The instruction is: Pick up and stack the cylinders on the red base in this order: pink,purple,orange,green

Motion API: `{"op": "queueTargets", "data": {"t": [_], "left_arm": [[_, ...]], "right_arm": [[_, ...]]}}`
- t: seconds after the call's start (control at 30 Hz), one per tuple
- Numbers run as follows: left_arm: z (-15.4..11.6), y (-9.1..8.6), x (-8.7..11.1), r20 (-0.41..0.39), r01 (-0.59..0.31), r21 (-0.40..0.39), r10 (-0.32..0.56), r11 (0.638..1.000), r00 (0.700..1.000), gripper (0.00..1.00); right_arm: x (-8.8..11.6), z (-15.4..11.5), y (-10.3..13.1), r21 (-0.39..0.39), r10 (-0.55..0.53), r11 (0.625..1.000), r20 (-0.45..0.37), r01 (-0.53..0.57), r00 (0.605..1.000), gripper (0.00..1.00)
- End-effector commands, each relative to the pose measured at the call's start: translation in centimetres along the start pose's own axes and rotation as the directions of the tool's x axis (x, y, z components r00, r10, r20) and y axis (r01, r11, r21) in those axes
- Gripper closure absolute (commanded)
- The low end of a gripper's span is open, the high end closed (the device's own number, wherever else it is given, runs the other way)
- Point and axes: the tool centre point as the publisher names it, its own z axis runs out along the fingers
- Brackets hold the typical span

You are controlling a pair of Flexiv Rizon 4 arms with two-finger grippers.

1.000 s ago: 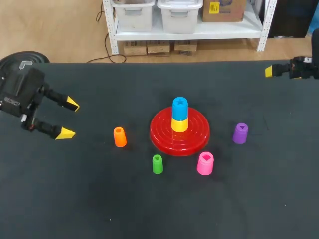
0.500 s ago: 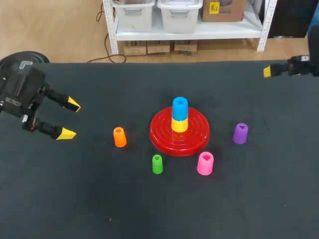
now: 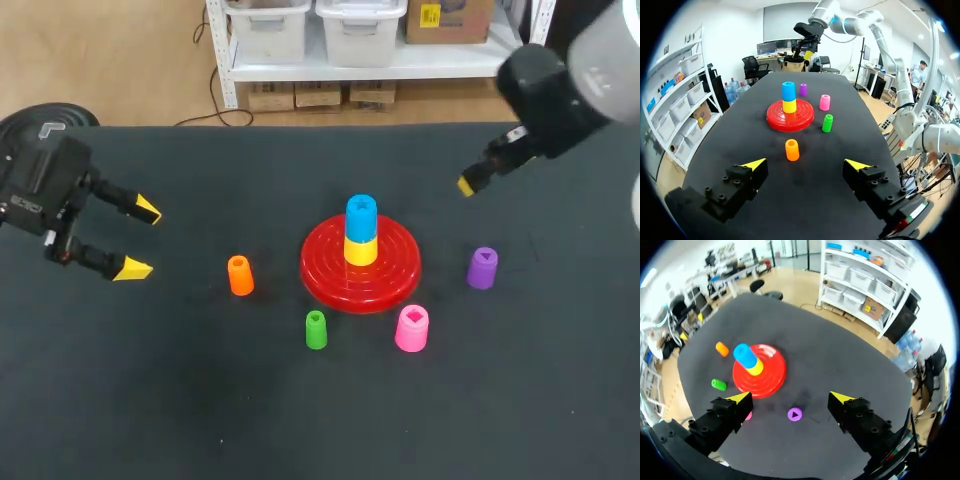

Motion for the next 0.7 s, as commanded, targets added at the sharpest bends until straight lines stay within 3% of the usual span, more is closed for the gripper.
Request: {"op": "queueTargets", "data": {"t": [0.03,0.33,0.37,0.5,0.7], "left_arm": [[0.0,0.0,0.1,0.001,-0.002,0.001,0.002,1.0,1.0,0.0],[0.0,0.0,0.1,0.001,-0.002,0.001,0.002,1.0,1.0,0.0],[0.0,0.0,0.1,0.001,-0.002,0.001,0.002,1.0,1.0,0.0],[0.0,0.0,0.1,0.001,-0.002,0.001,0.002,1.0,1.0,0.0],[0.0,0.0,0.1,0.001,-0.002,0.001,0.002,1.0,1.0,0.0]], "right_arm": [[0.0,-0.5,0.7,0.143,0.005,0.99,-0.005,-0.004,1.0,0.0],[0.0,-0.5,0.7,0.143,0.005,0.99,-0.005,-0.004,1.0,0.0],[-0.3,-0.6,1.0,0.18,-0.005,0.984,-0.013,0.008,1.0,0.0],[0.2,1.1,4.1,0.212,-0.1,0.97,-0.094,0.118,0.991,0.0],[3.1,3.8,7.9,0.165,-0.157,0.969,-0.176,0.186,0.972,0.0]]}}
